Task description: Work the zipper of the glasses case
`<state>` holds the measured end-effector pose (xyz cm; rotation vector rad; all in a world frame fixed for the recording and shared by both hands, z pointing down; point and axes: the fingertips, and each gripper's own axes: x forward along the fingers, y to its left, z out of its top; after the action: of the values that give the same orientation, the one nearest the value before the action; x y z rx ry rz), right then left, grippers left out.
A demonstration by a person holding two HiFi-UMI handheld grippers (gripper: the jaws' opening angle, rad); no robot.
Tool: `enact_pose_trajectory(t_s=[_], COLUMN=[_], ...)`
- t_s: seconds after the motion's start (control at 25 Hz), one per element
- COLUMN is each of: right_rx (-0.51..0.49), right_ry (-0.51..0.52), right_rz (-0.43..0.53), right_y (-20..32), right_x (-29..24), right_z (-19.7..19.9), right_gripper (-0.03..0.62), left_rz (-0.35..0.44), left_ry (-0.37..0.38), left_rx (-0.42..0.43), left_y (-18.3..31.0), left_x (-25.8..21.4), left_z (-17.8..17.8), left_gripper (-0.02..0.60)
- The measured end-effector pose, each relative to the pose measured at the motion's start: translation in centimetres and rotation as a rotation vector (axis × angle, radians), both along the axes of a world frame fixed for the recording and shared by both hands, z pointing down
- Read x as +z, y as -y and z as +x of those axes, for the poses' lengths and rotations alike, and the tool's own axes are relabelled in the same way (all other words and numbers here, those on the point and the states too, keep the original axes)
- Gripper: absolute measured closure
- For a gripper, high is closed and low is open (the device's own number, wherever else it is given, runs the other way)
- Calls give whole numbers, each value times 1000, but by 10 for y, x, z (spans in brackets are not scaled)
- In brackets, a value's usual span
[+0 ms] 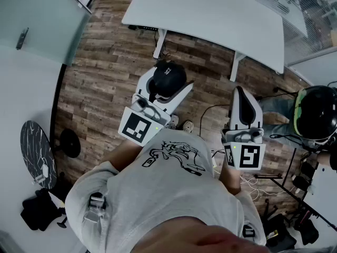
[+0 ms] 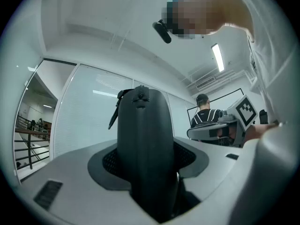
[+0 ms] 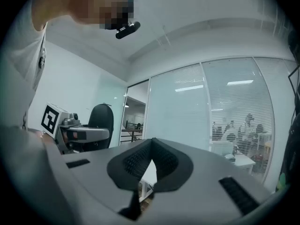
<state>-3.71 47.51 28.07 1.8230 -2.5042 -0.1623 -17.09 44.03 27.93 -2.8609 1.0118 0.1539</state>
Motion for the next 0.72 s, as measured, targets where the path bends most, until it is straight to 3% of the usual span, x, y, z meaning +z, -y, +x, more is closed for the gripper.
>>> enact_pose_trajectory(t_s=[0.36, 0.72], right_rx=[-24, 19], right_ry=[22, 62], right_rz=[35, -12], right_y=[16, 42], right_x=[-5, 10], right_z=[-37, -37], right_gripper=[588, 589], left_rz=[-11, -16], left_ry=[-7, -8], left_rx=[21, 13], left_y=[15, 40], left_x=[4, 7], left_z=[-31, -49], left_gripper=[328, 328])
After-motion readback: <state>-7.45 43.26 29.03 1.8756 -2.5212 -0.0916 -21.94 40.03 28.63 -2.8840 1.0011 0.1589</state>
